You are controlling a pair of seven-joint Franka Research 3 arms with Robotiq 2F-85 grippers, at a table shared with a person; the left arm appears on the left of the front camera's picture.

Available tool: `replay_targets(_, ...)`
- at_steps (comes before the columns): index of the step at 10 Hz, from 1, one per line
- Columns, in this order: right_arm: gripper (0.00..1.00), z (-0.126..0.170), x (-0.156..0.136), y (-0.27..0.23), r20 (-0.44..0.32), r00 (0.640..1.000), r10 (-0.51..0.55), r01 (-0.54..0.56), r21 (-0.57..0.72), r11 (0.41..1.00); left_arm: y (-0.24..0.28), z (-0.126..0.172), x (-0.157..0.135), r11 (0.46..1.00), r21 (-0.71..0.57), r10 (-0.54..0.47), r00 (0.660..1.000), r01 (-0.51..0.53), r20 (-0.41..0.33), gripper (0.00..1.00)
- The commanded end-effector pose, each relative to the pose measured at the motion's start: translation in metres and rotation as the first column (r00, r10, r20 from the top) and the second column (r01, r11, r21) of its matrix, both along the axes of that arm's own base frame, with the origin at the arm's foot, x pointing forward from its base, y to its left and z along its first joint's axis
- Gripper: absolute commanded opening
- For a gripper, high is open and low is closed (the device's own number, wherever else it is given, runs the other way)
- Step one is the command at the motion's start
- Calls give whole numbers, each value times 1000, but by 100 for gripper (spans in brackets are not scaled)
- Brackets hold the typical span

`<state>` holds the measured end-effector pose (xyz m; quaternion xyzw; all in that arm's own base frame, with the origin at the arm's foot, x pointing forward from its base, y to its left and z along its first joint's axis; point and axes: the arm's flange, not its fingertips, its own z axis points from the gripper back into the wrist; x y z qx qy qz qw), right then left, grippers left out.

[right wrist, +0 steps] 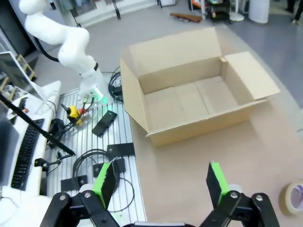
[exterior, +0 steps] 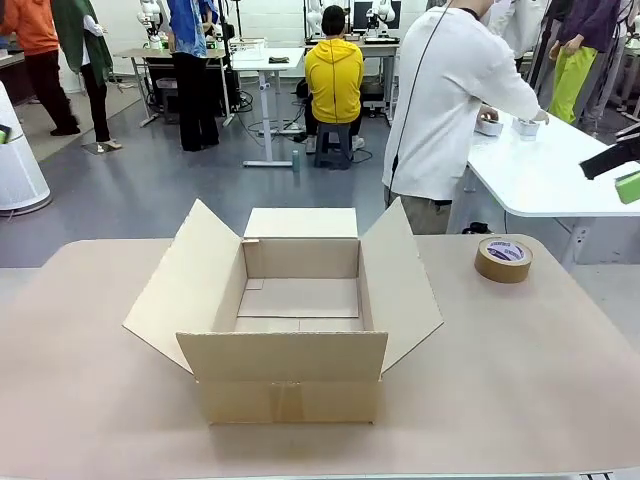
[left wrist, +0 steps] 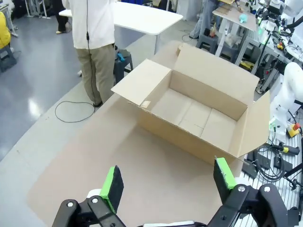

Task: Wrap the clocks to prevent damage.
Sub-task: Open the side flaps of the Package Box.

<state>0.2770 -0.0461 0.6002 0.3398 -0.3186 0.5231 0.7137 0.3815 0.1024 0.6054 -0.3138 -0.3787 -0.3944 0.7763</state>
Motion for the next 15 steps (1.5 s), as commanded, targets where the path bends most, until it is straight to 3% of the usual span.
replay_targets(1, 100, 3, -9, -4, 53, 998, 28, -30, 37, 999, 8, 12, -9, 998, -53, -32, 999, 34, 41, 100)
replay_targets(6, 100, 12, -31, -29, 92, 996, 5, -14, 98, 995, 4, 12, -15, 998, -44, -43, 999, 43, 5, 100)
replay_targets(8, 100, 7, -28, -29, 67, 998, -9, 3, 94, 996, 3, 12, -16, 996, -37, -77, 997, 77, -6, 100)
replay_targets(13, 100, 8, -32, -31, 58, 998, -28, 24, 66, 998, 2, 14, -16, 999, -14, -41, 999, 41, -25, 100)
replay_targets(14, 41, 9, -36, -21, 70, 997, 12, -14, 27, 1000, -4, 18, -23, 997, 5, -74, 997, 74, -4, 40)
replay_targets(15, 40, 12, -40, -18, 73, 997, 16, -18, 31, 999, -3, 22, -26, 996, 5, -93, 996, 93, 1, 40)
